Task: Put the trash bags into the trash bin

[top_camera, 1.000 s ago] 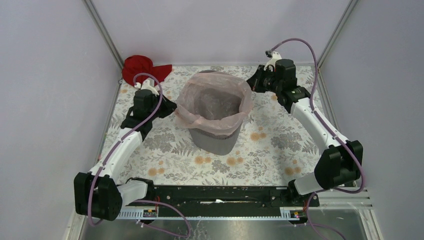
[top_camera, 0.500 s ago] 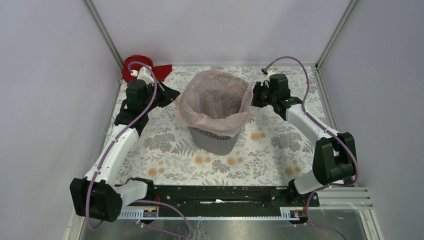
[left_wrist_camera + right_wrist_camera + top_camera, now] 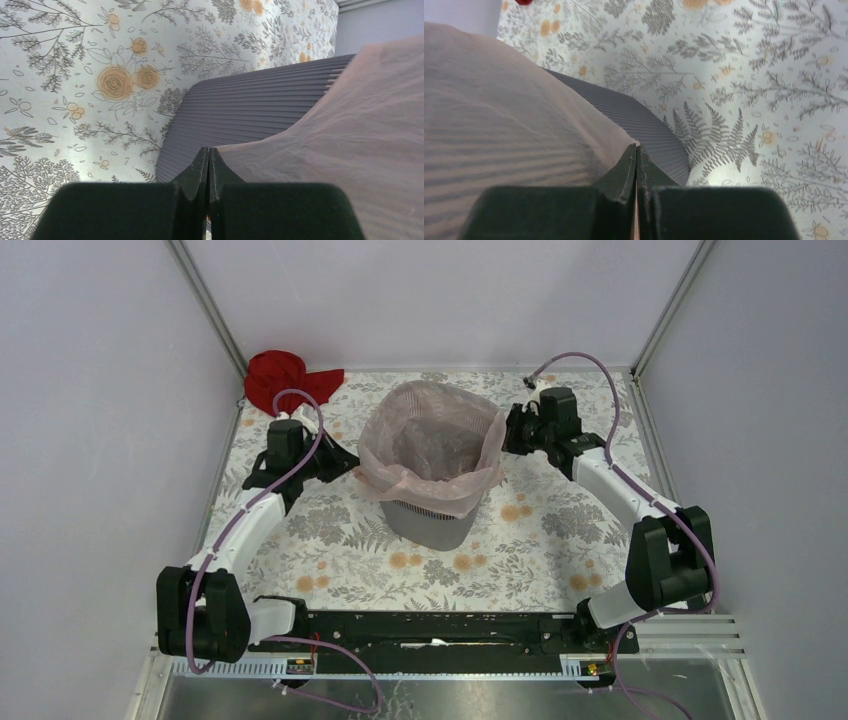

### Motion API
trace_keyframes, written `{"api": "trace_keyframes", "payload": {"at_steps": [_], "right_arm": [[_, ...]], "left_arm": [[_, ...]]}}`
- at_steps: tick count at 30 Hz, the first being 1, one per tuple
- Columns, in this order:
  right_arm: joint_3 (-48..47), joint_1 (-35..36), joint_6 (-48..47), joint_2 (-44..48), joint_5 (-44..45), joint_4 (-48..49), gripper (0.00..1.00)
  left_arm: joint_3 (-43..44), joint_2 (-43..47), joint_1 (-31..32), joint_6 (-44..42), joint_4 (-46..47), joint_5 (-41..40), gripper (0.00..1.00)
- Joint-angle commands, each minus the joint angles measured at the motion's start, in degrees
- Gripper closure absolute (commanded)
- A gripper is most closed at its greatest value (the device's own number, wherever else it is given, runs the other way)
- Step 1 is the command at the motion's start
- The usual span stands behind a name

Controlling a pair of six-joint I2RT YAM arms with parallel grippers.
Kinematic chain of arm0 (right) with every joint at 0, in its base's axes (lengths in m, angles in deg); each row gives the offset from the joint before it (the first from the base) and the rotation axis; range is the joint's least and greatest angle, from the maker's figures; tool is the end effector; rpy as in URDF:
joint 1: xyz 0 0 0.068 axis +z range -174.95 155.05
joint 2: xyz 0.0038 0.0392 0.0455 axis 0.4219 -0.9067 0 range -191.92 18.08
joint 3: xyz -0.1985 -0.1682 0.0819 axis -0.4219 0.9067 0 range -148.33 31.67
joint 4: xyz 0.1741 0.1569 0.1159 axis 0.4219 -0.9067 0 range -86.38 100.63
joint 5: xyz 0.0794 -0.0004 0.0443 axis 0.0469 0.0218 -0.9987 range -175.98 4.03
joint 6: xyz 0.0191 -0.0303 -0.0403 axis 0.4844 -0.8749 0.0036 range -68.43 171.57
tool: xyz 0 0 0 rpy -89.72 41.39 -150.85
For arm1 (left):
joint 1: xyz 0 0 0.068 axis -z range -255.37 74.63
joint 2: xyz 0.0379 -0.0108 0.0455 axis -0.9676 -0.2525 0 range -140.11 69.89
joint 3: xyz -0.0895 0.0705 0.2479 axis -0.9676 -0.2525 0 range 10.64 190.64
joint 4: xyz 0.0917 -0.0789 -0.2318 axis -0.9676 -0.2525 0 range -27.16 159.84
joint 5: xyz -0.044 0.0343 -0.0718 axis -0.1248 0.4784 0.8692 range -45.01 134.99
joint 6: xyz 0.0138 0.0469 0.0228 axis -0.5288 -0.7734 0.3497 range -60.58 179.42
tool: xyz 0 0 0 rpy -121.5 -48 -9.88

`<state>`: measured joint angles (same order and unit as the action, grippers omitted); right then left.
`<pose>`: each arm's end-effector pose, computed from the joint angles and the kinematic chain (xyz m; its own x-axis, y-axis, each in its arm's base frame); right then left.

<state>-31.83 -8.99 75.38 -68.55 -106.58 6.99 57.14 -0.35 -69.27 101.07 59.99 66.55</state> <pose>0.3323 0.1082 0.2876 -0.6221 0.2151 -0.7528 -0.3370 0.7944 0.5054 0.2655 -0.0415 0.2590 -0.6792 -0.5489 -0.4873 -0.0642 0.7058 -0.7055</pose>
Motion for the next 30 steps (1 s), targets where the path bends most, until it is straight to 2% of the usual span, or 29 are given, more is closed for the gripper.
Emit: {"api": "trace_keyframes", "payload": {"at_steps": [1,4,6,8,9,13,16,20,23,26,30], "right_arm": [[3.75,-0.32,-0.86,2.21,1.07,0.68,1.00],[3.86,-0.32,-1.00,4.07,0.94,-1.36,1.00],[2.18,-0.37,-2.13,5.73,1.83,-4.69,0.99],[0.07,-0.40,-4.33,7.91,5.27,-9.19,0.86],[-0.89,-0.35,-5.48,9.12,7.53,-11.49,0.79],[-3.09,-0.39,-8.67,13.89,16.51,-18.46,0.50],[-2.35,-0.41,-8.06,16.29,18.43,-19.73,0.36],[1.54,-0.41,-5.21,16.63,11.79,-16.06,0.35],[4.56,-0.33,-1.67,14.75,3.86,-11.70,0.35],[7.58,0.23,2.13,12.93,-2.03,-6.10,0.36],[12.81,0.45,5.43,9.59,-5.90,1.24,0.39]], "left_arm": [[5.14,3.70,-0.38,-0.73,0.61,3.87,1.00],[5.26,6.01,-0.38,-2.13,-1.02,3.66,1.00],[5.12,6.55,-0.40,-4.64,-4.14,2.63,0.92],[6.05,7.15,-0.46,-9.00,-9.08,-0.96,0.86],[6.76,7.83,-0.50,-11.10,-11.54,-3.44,0.80],[8.04,12.08,-1.25,-15.25,-18.32,-9.88,0.42],[7.69,15.43,-1.27,-13.73,-20.36,-10.84,0.30],[4.19,18.54,-1.28,-9.52,-18.25,-7.92,0.24],[-0.43,18.02,-1.23,-4.72,-12.11,1.33,0.24],[-6.34,16.80,-0.87,1.22,-3.34,8.44,0.28],[-11.51,14.91,-0.06,2.43,0.58,7.30,0.37]]}}
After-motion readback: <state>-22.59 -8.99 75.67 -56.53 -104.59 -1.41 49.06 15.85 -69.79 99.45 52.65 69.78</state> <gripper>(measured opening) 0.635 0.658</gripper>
